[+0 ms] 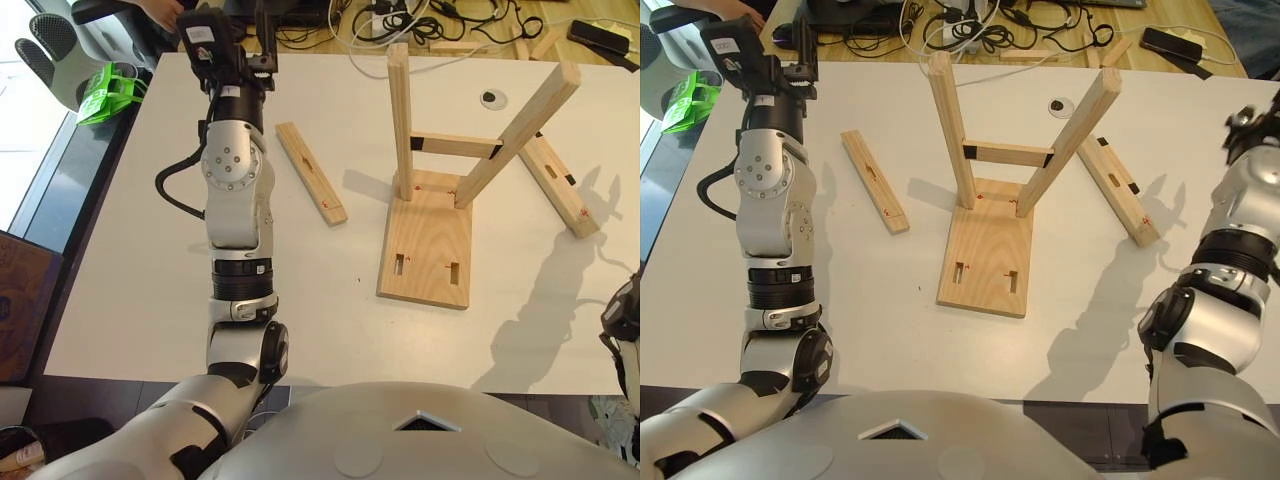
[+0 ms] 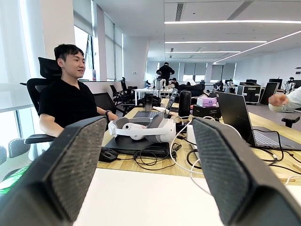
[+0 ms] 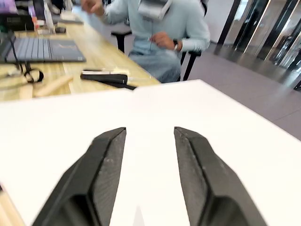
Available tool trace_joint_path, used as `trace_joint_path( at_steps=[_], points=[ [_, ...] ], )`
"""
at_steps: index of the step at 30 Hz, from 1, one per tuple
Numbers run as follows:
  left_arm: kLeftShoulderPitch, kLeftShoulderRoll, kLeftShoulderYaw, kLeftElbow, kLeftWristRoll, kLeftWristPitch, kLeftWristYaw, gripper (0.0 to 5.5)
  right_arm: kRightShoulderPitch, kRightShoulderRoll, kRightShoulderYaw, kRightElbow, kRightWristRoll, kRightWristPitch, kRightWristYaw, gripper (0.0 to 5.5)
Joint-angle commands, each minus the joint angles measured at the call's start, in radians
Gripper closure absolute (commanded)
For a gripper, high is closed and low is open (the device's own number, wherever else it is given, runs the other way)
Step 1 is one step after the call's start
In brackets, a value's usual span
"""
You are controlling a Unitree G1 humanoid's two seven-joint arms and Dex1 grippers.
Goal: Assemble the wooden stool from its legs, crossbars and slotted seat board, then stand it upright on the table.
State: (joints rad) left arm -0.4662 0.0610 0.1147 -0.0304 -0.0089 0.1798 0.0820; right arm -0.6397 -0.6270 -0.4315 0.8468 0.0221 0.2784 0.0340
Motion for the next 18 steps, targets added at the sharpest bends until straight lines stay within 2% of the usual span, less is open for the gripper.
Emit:
trace_joint_path(
  at_steps=[1,4,8,12,14,16,18],
  points=[
    [0.005,0.011,-0.005,-0.015,0.006,0.017,-0.003,2.15,0.052,-0.001,0.068,0.029,-0.008,0.178,0.057,3.65],
    [0.01,0.01,-0.009,-0.016,0.006,0.017,-0.009,2.15,0.168,0.048,0.061,-0.159,0.035,0.348,0.058,3.41],
    [0.012,0.02,-0.003,-0.005,0.006,0.008,-0.011,2.15,0.346,0.169,0.006,-0.654,0.168,0.759,0.068,2.74],
    [0.014,0.017,-0.007,-0.001,0.01,0.002,-0.008,2.15,0.37,0.183,0.055,-0.914,0.345,1.074,0.206,2.68],
    [0.011,0.018,-0.007,0.0,0.01,0.0,-0.007,2.15,0.363,0.167,0.078,-0.967,0.347,1.108,0.208,2.68],
    [0.013,0.02,-0.006,0.0,0.01,-0.002,-0.007,2.15,0.373,0.136,0.101,-0.966,0.301,1.055,0.182,2.68],
    [0.019,0.019,-0.006,-0.004,0.009,0.0,-0.007,2.15,0.397,0.099,0.125,-0.928,0.25,0.976,0.169,2.29]
  ],
)
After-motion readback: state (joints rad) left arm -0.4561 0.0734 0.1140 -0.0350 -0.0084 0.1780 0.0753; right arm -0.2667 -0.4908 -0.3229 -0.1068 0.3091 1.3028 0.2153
